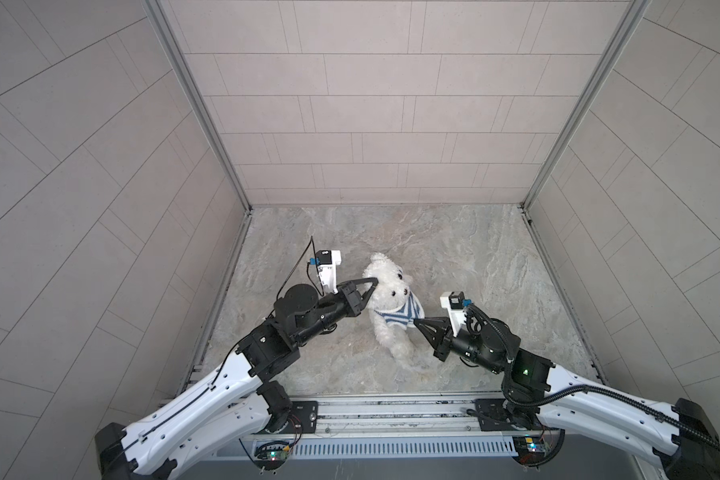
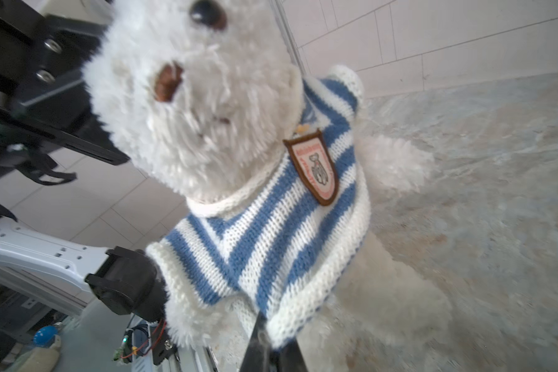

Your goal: Dress the teddy bear

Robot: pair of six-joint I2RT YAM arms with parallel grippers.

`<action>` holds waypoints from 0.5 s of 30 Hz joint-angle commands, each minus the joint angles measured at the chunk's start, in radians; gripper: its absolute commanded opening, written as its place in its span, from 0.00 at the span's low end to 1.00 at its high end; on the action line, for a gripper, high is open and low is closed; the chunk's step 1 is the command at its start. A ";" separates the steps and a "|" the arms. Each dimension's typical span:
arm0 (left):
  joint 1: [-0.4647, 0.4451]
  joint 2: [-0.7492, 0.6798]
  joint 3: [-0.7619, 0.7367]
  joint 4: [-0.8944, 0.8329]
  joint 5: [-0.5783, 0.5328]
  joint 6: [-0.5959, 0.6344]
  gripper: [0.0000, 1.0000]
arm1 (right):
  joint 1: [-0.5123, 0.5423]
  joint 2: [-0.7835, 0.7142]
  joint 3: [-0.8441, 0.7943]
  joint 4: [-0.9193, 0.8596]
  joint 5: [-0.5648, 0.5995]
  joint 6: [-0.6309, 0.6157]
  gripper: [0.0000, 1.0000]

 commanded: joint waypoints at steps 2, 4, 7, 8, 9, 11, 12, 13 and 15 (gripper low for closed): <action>0.006 0.011 -0.055 0.189 -0.067 -0.063 0.00 | 0.007 0.082 0.058 0.160 -0.073 0.101 0.07; 0.006 0.021 -0.088 0.236 -0.090 -0.087 0.00 | 0.008 0.143 0.076 0.201 -0.076 0.165 0.08; -0.009 0.033 -0.110 0.257 -0.142 -0.086 0.00 | 0.008 0.234 0.060 0.356 -0.077 0.282 0.07; -0.012 0.034 -0.117 0.264 -0.163 -0.085 0.00 | 0.009 0.264 0.051 0.416 -0.081 0.319 0.07; -0.012 0.037 -0.130 0.280 -0.184 -0.094 0.00 | 0.011 0.299 0.044 0.487 -0.091 0.351 0.07; -0.012 0.049 -0.151 0.319 -0.216 -0.123 0.00 | 0.021 0.357 0.036 0.570 -0.097 0.396 0.06; -0.012 0.060 -0.151 0.338 -0.227 -0.130 0.00 | 0.028 0.381 0.036 0.589 -0.096 0.411 0.05; -0.013 0.072 -0.147 0.347 -0.238 -0.134 0.00 | 0.040 0.400 0.037 0.602 -0.093 0.422 0.05; -0.020 0.090 -0.140 0.362 -0.265 -0.131 0.00 | 0.062 0.427 0.037 0.633 -0.077 0.455 0.04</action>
